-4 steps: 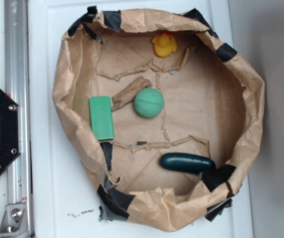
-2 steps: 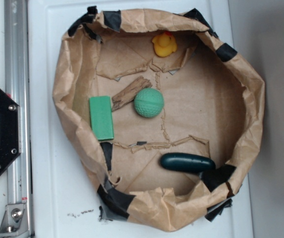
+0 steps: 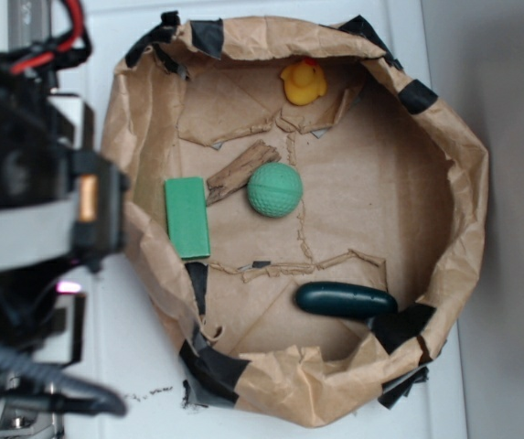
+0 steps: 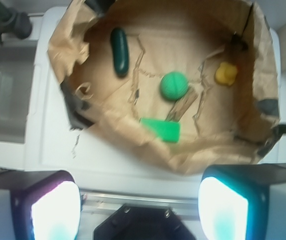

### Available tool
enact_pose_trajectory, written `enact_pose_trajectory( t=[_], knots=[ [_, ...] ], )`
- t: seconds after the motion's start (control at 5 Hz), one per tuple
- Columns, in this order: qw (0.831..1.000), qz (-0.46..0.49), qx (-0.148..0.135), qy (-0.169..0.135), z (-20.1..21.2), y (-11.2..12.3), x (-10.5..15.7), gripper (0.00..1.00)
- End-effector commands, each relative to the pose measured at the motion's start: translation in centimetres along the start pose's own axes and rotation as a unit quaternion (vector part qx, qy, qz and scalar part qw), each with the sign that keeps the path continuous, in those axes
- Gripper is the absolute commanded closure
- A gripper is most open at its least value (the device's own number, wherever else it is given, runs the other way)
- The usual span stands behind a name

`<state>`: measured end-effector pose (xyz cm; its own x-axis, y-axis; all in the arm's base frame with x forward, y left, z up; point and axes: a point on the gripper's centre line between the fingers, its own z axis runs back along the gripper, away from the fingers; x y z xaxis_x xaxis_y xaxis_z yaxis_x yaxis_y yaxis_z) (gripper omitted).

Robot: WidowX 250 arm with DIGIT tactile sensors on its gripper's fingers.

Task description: Grab the plastic pickle.

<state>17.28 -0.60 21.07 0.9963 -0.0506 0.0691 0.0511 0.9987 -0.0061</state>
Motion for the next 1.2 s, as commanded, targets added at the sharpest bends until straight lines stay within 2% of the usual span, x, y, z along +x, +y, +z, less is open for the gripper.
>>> enact_pose_trajectory(
  t=[0.0,0.2,0.4,0.6,0.8,1.0],
  knots=[
    [0.998,-0.053,-0.016,0.012,-4.5,2.0,5.1,0.0],
    [0.998,-0.057,-0.026,0.004,-6.5,4.1,7.4,0.0],
    [0.997,-0.072,-0.014,-0.009,-7.5,4.5,9.4,0.0],
    [0.984,-0.136,-0.104,-0.056,-9.5,1.6,10.6,0.0],
    [0.971,-0.202,-0.105,-0.067,-11.0,-0.2,10.6,0.0],
    [0.962,-0.261,-0.07,-0.039,-13.3,-1.4,11.8,0.0]
  ],
)
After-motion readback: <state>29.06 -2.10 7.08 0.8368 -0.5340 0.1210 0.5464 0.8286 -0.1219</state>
